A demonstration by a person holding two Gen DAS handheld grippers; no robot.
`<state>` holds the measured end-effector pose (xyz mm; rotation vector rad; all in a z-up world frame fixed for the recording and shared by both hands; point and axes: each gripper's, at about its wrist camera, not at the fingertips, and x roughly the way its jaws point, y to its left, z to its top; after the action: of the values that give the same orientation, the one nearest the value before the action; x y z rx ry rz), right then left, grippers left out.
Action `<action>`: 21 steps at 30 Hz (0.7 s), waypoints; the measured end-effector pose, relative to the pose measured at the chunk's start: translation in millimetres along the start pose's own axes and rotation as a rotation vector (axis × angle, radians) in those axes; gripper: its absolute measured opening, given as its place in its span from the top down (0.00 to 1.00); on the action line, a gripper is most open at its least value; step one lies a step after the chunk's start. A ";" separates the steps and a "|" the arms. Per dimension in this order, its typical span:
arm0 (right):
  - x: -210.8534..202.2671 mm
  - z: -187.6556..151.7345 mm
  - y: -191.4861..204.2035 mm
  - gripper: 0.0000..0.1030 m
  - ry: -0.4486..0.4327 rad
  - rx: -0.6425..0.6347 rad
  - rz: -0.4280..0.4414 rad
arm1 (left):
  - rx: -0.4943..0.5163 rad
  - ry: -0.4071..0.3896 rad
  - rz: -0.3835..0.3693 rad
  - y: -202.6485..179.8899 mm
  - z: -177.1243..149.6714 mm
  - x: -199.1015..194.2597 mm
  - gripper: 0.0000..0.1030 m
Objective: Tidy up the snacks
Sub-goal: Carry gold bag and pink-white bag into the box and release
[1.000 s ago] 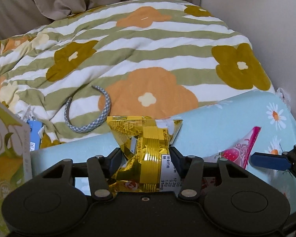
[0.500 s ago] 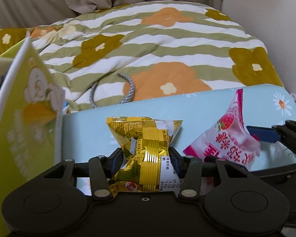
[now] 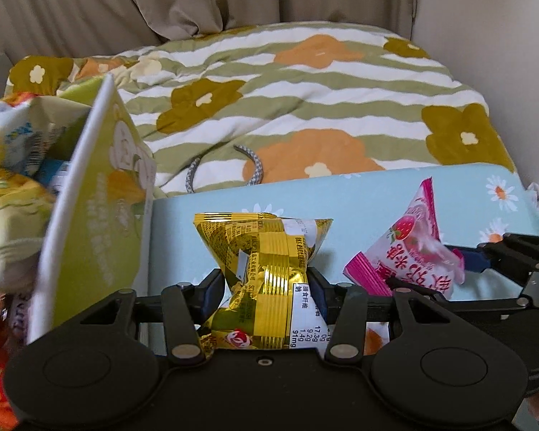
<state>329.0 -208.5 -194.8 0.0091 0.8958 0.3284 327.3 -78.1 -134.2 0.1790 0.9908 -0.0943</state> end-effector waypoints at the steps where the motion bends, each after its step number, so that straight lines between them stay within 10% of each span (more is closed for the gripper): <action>1: -3.3 -0.9 0.5 0.34 -0.002 0.005 0.001 | -0.001 -0.006 -0.001 0.3 -1.5 -4.9 0.48; 21: -125.6 19.3 69.0 0.36 -0.167 -0.027 0.100 | -0.119 -0.234 0.042 51.4 -34.1 -157.6 0.48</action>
<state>252.1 -176.2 -76.8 0.0552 0.7267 0.4265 221.6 -21.5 -14.8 0.0778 0.7562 -0.0168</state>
